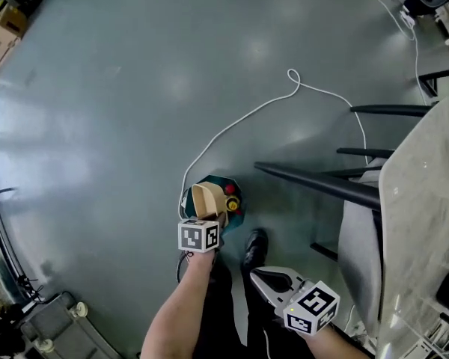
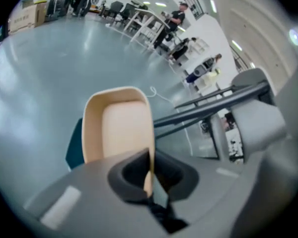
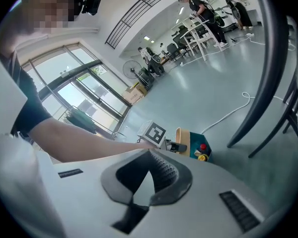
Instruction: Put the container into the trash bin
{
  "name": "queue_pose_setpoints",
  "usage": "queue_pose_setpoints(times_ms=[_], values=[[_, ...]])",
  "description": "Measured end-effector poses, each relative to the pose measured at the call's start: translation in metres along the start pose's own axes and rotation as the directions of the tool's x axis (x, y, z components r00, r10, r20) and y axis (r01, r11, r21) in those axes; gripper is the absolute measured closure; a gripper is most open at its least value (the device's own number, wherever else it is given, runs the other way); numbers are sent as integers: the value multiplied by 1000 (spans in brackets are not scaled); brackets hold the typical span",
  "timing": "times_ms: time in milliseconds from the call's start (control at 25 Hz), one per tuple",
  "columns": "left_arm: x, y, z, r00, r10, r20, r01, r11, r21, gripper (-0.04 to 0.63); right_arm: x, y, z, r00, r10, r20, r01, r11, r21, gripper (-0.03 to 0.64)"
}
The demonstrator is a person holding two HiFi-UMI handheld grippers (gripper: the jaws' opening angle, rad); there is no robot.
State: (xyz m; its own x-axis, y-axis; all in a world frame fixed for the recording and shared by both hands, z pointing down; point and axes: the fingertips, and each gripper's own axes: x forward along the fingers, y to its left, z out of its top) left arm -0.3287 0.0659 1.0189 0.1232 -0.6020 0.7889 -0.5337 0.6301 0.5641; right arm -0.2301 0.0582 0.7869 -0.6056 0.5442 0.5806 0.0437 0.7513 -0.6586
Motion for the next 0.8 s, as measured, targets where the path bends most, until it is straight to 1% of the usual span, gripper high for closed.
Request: queue_pose_setpoints(times_ms=[80,160,280,440,560,640,720,800], values=[[-36,-26,12,999,-30,24,29,999,43,578,-10,22,11,1000,10,7,-9,1000,-29,624],[-78,-51,27,997,-55,49,48,991,126,578,-22,45,23,1000,4,20,-3,998,-62,624],[-145,-89,47,992,-89,88,64,966,251,578,-48,79,42,998,-30,52,35,994,-102,624],[-236,-145,67,981,-141,134,87,933,350,578,-93,128,65,986,-93,141,107,990,-96,624],[-289,-185,74,970,-188,152,107,898,427,578,-121,158,73,968,-135,213,155,985,-80,624],[-315,-214,71,962,-221,160,122,874,471,578,-144,171,71,952,-159,260,182,981,-67,624],[-334,-247,69,952,-253,173,132,848,513,578,-171,174,70,933,-180,312,208,976,-58,624],[-346,-285,67,940,-285,187,138,820,555,578,-200,169,67,910,-207,358,239,970,-48,624]])
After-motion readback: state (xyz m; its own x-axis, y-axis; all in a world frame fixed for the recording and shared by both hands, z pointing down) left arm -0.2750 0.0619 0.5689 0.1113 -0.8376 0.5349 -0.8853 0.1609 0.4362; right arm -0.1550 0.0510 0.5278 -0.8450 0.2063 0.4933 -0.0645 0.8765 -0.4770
